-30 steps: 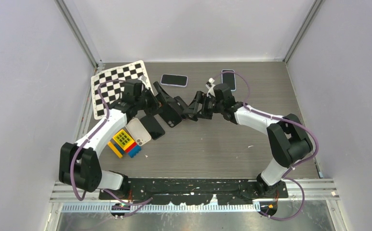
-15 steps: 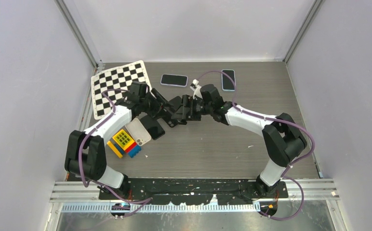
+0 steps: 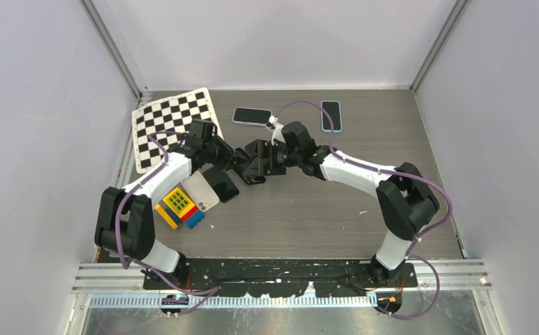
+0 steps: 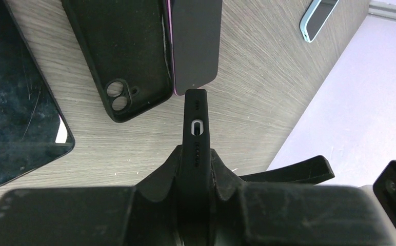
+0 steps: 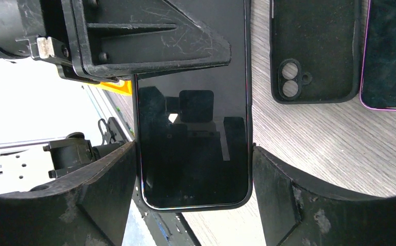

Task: Take the phone out of the phone case
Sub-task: Pick up the phone at the center of the board, then remove the phone case from the phone.

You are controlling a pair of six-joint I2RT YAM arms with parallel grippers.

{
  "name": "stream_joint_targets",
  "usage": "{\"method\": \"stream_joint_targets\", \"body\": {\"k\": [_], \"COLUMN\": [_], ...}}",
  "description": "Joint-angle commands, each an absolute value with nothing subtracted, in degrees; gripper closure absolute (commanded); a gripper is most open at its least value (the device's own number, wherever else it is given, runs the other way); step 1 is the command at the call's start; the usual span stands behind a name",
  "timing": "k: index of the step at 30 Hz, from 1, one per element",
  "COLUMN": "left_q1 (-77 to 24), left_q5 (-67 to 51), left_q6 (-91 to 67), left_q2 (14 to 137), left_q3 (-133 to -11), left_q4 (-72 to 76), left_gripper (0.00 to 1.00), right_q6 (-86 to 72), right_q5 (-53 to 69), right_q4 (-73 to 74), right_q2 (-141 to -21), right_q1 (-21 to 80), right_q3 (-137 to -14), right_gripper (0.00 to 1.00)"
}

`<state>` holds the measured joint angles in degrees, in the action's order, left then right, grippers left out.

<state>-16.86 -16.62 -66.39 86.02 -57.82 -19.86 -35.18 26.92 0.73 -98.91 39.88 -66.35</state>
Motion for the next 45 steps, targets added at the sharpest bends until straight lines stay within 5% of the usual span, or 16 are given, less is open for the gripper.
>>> {"method": "stream_joint_targets", "body": {"k": [1,12,18,24,32,39,45], "left_q1": [-16.62,-10.46,-10.08,-10.04,-10.23,-10.28,-10.28], "left_q5": [-18.02,-36.95,-39.99,-41.46,-38.33,-35.69,-34.03], "left_q6": [-61.88,-52.85,-60.5,-73.55,-77.02,-80.39,-80.05], "left_q2": [84.09,76.26,75.53,76.16,73.32,72.02,71.3], "left_q3": [-58.65,-64.02,-68.55,-68.33,-67.36,-65.49,-65.22], "left_q4": [-14.76,4.4,9.76,27.31,26.74,26.44,25.23], "left_gripper": [1.0,1.0,1.0,1.0,1.0,1.0,1.0], "right_q6": [-33.83,-51.44,-56.82,-67.32,-70.32,-67.89,-57.46], "right_q5": [26.09,36.29,38.45,40.9,39.61,39.57,35.81], "right_q4": [-2.56,-28.12,-35.4,-53.31,-58.73,-53.05,-33.25], "right_q2": [-96.38,-84.75,-85.39,-89.85,-91.8,-93.32,-92.31], "right_q1": [38.92,30.98,31.37,32.77,34.54,35.26,36.38], "right_q3": [-68.79,-56.64,-57.98,-59.75,-61.36,-65.81,-68.45], "right_gripper": [0.2,0.06,0.06,0.2,0.24,0.63,0.93]}}
